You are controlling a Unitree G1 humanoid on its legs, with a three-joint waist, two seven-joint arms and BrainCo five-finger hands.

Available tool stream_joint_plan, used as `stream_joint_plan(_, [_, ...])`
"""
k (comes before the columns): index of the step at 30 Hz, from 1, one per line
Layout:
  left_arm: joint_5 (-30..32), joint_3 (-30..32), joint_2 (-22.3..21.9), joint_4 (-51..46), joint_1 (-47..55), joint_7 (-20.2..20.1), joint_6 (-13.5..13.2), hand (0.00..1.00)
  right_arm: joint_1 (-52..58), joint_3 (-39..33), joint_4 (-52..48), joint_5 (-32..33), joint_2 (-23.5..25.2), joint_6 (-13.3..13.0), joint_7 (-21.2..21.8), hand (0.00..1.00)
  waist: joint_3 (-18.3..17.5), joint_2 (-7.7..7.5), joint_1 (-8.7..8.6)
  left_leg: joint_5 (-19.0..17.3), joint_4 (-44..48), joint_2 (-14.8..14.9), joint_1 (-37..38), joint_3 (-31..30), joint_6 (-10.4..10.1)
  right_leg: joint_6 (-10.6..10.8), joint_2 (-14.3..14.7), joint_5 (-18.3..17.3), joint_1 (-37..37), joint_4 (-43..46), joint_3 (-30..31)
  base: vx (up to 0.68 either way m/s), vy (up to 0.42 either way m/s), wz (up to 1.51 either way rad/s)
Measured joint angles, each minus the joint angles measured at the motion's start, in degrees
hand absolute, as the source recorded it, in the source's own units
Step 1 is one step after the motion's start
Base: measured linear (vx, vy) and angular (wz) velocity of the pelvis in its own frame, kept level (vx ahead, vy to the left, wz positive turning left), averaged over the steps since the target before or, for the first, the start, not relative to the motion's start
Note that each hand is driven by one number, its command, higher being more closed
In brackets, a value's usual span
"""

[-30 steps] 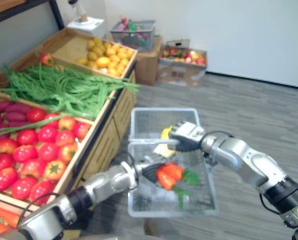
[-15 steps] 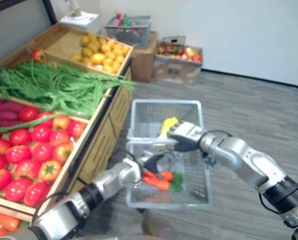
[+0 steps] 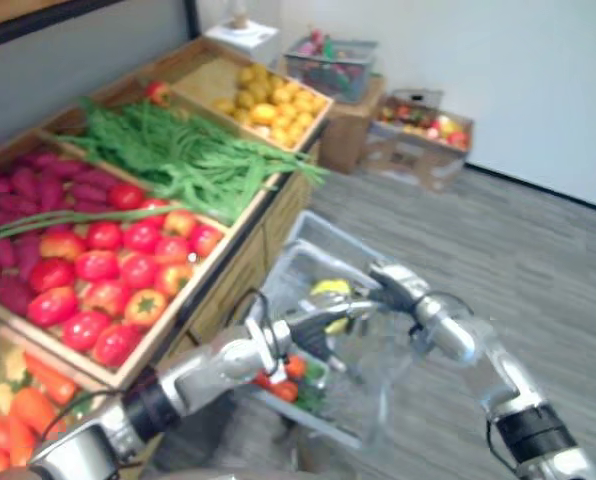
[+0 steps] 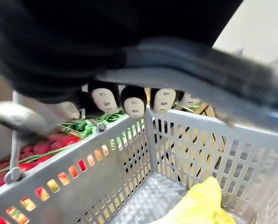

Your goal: Pick vegetable in the basket

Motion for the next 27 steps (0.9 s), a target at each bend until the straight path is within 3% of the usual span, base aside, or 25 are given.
stream_joint_plan(3, [-9.9,0.2,4.0,-9.6,1.4,-1.1,-1.9,0.00,4.3,-8.1,10.4,-0.6,7.2,4.3,-1.9,1.00,0.0,0.06,1.50,0.2,0.0,-0.1,-3.3,-6.2,0.9,-0.5,-2.9,-0.5,1.2,-0.3,-5.5,-0.06,-0.018,0.96])
stream_joint_plan(7, [-12.8,2.3,9.6,-14.8,4.7,-2.0,-2.5,0.00,8.2,-22.3,19.6,-2.6,15.2,8.7,-5.5,1.00,0.0,0.11,2.83,0.9,-0.3,-1.3,-7.7,-14.2,2.3,-0.6,-6.6,-1.1,2.4,-0.9,-12.5,-0.08,-0.003,1.07])
stream_joint_plan(9, [-15.4,6.4,12.2,-18.2,8.2,-2.0,-2.4,0.00,10.4,-29.7,23.7,-2.4,19.4,11.0,-8.4,1.00,0.1,0.12,3.99,1.6,-0.9,-2.5,-10.0,-19.0,3.5,-0.6,-8.7,-1.3,3.2,-1.1,-16.6,-0.08,0.025,0.93])
stream_joint_plan(13, [-15.7,15.4,12.2,-23.2,13.8,-1.2,-2.4,0.00,12.0,-39.0,30.0,-1.2,23.7,12.9,-11.3,1.00,0.0,0.19,4.47,2.4,-2.6,-5.4,-13.8,-27.3,4.9,-0.8,-12.7,-2.7,5.5,-1.3,-24.5,-0.06,0.040,0.99])
stream_joint_plan(15, [-15.6,18.2,11.8,-24.3,15.8,-1.0,-2.5,0.00,12.0,-40.3,31.7,0.1,24.3,13.6,-12.1,1.00,0.0,0.07,4.77,3.0,-3.5,-6.5,-14.4,-29.0,5.2,-0.7,-13.6,-3.2,5.9,-1.1,-26.1,-0.02,0.039,0.76])
stream_joint_plan(18, [-14.6,26.7,8.8,-25.2,20.7,1.2,-2.4,0.00,12.9,-44.4,35.1,2.4,25.5,13.8,-13.4,1.00,-0.2,-0.14,5.85,4.7,-5.5,-8.7,-15.9,-33.1,6.3,-0.4,-15.7,-3.6,6.7,-1.0,-30.2,0.01,0.038,0.74])
stream_joint_plan(20, [-12.8,34.9,3.3,-25.0,25.4,4.2,-2.3,0.00,12.9,-46.6,39.1,3.5,26.9,13.8,-14.5,1.00,-0.9,-0.98,6.02,6.4,-7.9,-10.5,-17.6,-36.3,6.8,-0.3,-16.8,-3.6,7.4,-2.0,-33.3,0.03,0.008,0.74])
stream_joint_plan(22, [-11.0,39.1,-0.3,-24.3,27.5,6.2,-2.2,0.00,12.9,-47.1,41.4,5.0,28.5,13.7,-15.0,1.00,-1.1,-1.76,6.12,7.7,-9.5,-11.5,-17.8,-38.4,7.0,-0.4,-17.2,-3.6,8.2,-2.7,-35.4,0.05,-0.013,0.66])
stream_joint_plan(27, [-3.0,56.7,-9.8,-14.4,32.8,14.1,1.7,0.00,12.7,-48.7,45.9,9.6,33.0,13.2,-15.6,1.00,-2.4,-3.26,7.25,12.0,-15.2,-14.1,-18.6,-44.2,7.5,-0.8,-18.0,-4.1,10.0,-3.9,-41.5,0.06,-0.046,0.59])
